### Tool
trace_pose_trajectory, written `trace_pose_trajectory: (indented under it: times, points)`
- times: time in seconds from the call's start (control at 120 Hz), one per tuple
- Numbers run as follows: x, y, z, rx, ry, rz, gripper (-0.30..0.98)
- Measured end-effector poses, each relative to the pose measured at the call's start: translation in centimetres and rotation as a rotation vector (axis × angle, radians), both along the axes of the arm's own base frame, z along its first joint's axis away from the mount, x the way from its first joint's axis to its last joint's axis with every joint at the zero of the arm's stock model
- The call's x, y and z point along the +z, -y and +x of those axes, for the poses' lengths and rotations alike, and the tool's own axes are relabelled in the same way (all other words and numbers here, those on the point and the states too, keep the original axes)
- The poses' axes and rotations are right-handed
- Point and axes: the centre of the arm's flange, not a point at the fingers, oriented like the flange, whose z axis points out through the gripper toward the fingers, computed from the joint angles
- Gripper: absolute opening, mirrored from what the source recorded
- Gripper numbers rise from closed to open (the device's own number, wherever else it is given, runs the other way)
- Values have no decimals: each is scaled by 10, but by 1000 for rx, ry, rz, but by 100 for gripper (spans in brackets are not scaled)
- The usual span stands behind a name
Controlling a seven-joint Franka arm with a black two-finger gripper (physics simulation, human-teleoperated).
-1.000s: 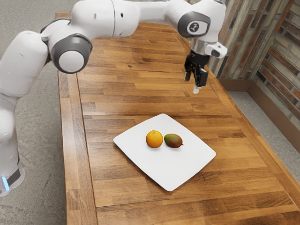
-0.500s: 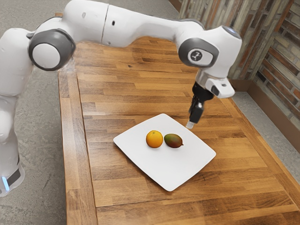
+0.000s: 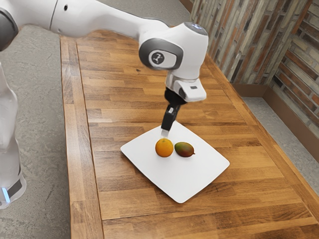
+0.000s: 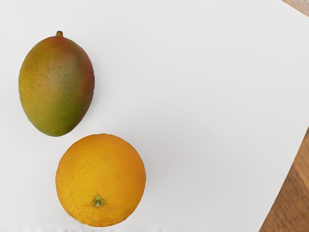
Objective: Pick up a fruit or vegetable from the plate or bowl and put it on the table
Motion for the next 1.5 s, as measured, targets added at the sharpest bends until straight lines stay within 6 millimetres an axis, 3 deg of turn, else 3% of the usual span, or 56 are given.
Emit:
trace_pose_trajectory:
  times: [0.092, 0.483, 0.667, 1.5]
  points:
    - [-10, -13, 1, 26, 4, -5, 69]
    - [-36, -22, -7, 39, 28, -9, 69]
    - [-36, -47, -2, 86, 43, -17, 69]
    - [-116, -38, 28, 78, -6, -31, 69]
